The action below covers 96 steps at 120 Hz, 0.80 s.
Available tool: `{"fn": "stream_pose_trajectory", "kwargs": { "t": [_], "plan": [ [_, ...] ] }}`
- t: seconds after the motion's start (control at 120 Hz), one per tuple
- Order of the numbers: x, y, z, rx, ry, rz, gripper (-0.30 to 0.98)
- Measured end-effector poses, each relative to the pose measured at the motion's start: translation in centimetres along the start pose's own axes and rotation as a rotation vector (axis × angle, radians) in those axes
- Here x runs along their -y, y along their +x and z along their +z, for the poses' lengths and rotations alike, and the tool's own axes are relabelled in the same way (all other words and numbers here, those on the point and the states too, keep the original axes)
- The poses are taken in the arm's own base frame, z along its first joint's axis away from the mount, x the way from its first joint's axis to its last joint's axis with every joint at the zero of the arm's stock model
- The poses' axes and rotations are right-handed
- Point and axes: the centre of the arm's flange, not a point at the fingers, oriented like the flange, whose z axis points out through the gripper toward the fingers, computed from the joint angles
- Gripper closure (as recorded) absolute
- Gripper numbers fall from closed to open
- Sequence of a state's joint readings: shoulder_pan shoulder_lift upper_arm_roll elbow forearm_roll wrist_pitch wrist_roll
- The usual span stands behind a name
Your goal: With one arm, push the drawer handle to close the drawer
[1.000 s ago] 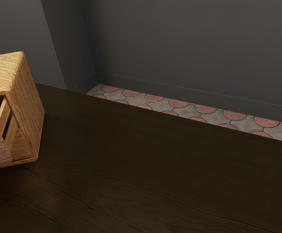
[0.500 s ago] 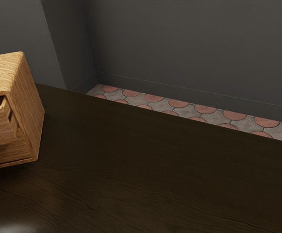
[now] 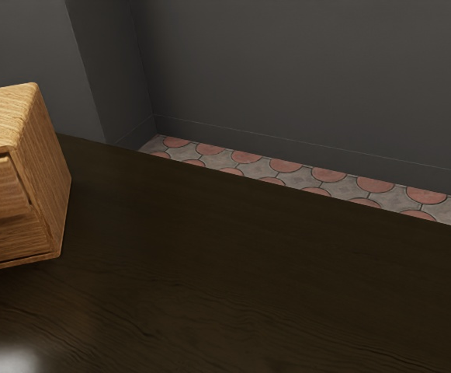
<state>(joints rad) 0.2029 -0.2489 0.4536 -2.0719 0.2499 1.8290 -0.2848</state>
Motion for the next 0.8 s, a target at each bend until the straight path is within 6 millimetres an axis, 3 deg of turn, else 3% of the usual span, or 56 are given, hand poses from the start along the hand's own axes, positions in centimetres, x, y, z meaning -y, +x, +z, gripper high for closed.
{"fn": "stream_pose_trajectory", "kwargs": {
  "t": [0.3,0.425,0.533,0.65,0.733,0.8],
  "plan": [
    [0.3,2.7,0.6,-0.001,0.005,0.04,0.79],
    [-0.5,1.1,0.6,0.011,-0.029,0.086,0.79],
    [-5.9,-4.0,-2.8,0.0,-0.086,0.225,0.79],
    [-14.6,-10.2,-6.6,-0.002,-0.117,0.414,0.79],
    [-20.7,-13.6,-9.3,-0.02,-0.113,0.539,0.79],
    [-24.7,-15.4,-13.0,-0.06,-0.122,0.625,0.76]
  ]
}}
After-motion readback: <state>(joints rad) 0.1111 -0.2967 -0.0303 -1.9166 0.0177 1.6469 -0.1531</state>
